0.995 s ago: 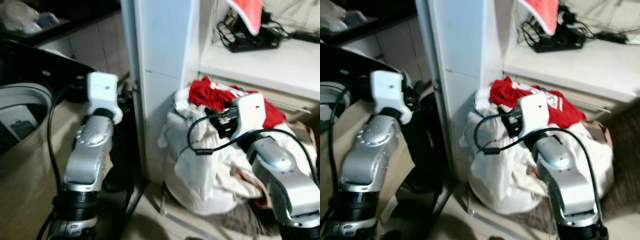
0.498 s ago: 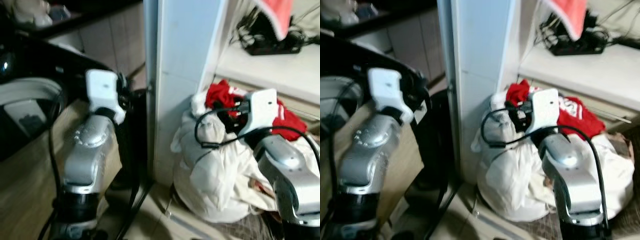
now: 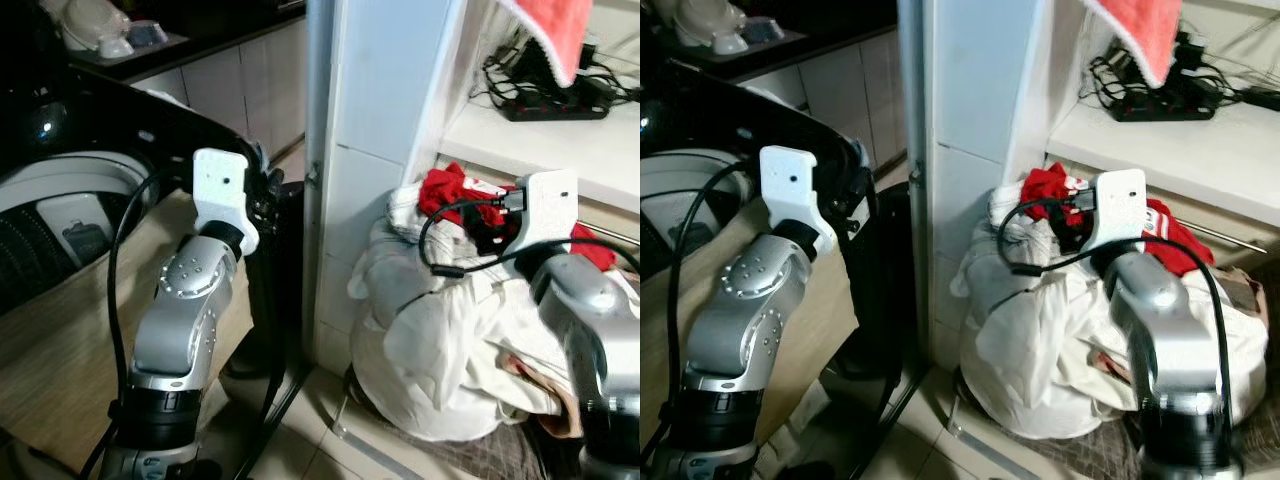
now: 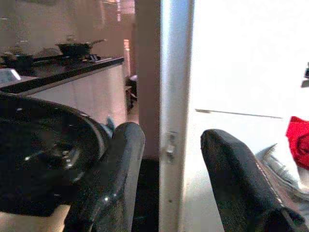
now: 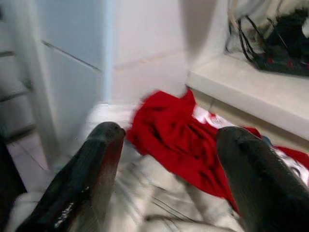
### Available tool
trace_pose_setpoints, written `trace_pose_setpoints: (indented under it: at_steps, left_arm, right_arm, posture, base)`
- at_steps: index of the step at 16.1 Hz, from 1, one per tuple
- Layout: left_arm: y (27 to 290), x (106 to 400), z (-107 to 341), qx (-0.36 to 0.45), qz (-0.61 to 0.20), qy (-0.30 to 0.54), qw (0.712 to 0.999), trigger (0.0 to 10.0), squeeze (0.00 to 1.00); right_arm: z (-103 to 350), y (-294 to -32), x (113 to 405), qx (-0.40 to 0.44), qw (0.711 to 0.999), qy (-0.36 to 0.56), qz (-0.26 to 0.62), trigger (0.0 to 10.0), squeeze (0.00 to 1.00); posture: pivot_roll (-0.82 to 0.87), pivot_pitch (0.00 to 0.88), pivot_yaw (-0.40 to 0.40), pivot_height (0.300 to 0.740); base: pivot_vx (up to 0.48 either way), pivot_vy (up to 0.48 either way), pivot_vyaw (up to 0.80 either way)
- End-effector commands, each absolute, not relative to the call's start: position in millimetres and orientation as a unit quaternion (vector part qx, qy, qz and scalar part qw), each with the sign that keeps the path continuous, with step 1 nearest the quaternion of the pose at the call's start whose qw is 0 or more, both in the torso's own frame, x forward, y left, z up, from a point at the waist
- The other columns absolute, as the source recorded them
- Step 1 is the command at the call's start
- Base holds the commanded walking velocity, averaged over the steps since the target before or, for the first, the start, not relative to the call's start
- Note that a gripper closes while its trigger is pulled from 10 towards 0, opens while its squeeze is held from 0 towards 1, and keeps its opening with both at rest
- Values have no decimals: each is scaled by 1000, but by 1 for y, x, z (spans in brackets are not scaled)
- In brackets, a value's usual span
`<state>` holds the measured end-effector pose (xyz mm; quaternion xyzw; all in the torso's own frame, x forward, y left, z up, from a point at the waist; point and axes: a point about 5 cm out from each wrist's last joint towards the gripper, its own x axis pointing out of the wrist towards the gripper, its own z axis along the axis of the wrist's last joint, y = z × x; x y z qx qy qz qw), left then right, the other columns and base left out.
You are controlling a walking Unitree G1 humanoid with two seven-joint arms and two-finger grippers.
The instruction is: Clothes washing
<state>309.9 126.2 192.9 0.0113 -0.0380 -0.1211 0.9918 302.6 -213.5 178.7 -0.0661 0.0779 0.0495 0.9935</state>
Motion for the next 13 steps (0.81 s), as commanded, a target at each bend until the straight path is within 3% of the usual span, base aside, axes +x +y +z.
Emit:
trace_pose_setpoints:
  at_steps: [1, 5, 7, 11, 12, 13]
  left_arm:
    - [124, 313, 196, 13, -132, -37, 990, 10000, 0]
    - [116, 306, 197, 24, -220, -35, 975, 10000, 0]
    - [107, 289, 196, 48, -326, -36, 943, 10000, 0]
    - [104, 277, 200, 29, -383, -43, 922, 10000, 0]
    - [104, 275, 200, 28, -392, -44, 918, 10000, 0]
    - [104, 273, 199, 29, -402, -42, 914, 10000, 0]
  right_arm:
    - [179, -222, 307, -62, 994, 82, 40, 10000, 1000]
    - [154, -258, 318, -95, 976, 192, -26, 10000, 1000]
    - [143, -277, 308, -89, 958, 254, -98, 10000, 1000]
    - [151, -282, 282, -84, 950, 254, -161, 10000, 1000]
    - [161, -287, 276, -77, 951, 229, -191, 10000, 698]
    - [171, -293, 266, -64, 946, 219, -229, 10000, 0]
  posture:
    - [-112, 0, 5, 740]
    - [-89, 0, -7, 740]
    - [-80, 0, -12, 740]
    - [-79, 0, -13, 740]
    - [-85, 0, -6, 740]
    - [-89, 0, -2, 740]
  base:
    - [0, 0, 0]
    - [0, 0, 0]
    - [0, 0, 0]
    - [0, 0, 0]
    - [0, 0, 0]
    - [0, 0, 0]
